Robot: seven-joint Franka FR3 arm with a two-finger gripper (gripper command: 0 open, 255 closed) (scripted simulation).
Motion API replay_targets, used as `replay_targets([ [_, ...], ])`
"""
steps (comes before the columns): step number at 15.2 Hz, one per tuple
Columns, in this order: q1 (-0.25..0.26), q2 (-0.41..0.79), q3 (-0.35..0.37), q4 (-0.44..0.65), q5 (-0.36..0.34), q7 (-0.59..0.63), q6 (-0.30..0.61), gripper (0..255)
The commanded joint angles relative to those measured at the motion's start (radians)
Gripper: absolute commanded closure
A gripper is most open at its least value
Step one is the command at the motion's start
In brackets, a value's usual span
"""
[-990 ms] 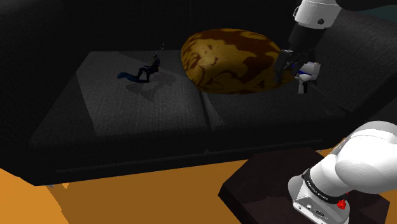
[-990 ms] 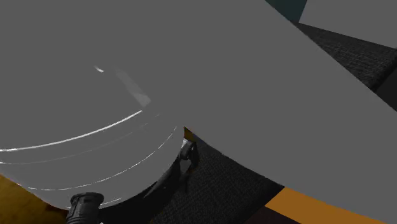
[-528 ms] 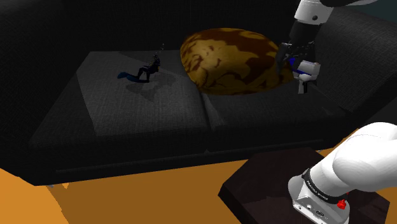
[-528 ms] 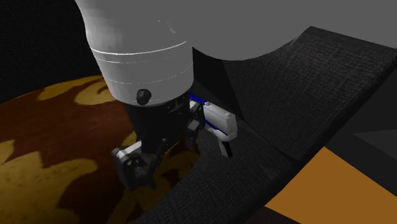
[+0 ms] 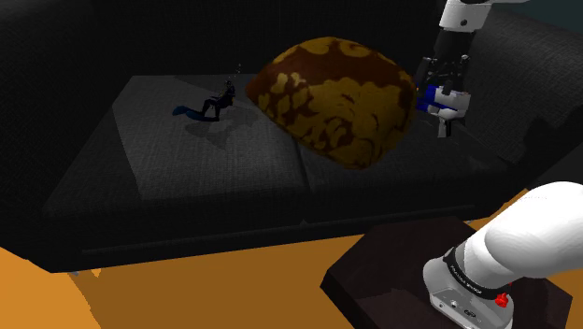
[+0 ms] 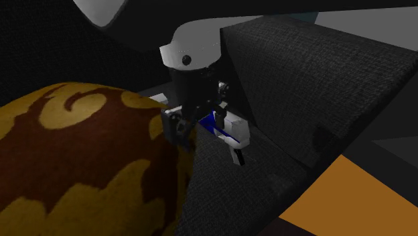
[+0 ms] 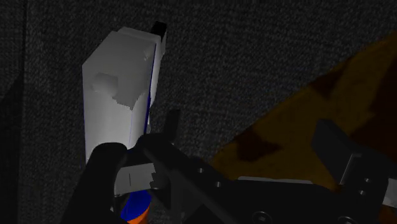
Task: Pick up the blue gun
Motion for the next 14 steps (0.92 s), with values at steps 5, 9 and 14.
replay_targets([
  [5,-0.042,0.175,-0.091,0.139,-0.01,-0.053,0.111,0],
  [9,-0.066,0.263,-0.134,0.204,-0.003,-0.081,0.129,0],
  [14,-0.067,0.269,-0.138,0.143,-0.003,-0.081,0.196,0],
])
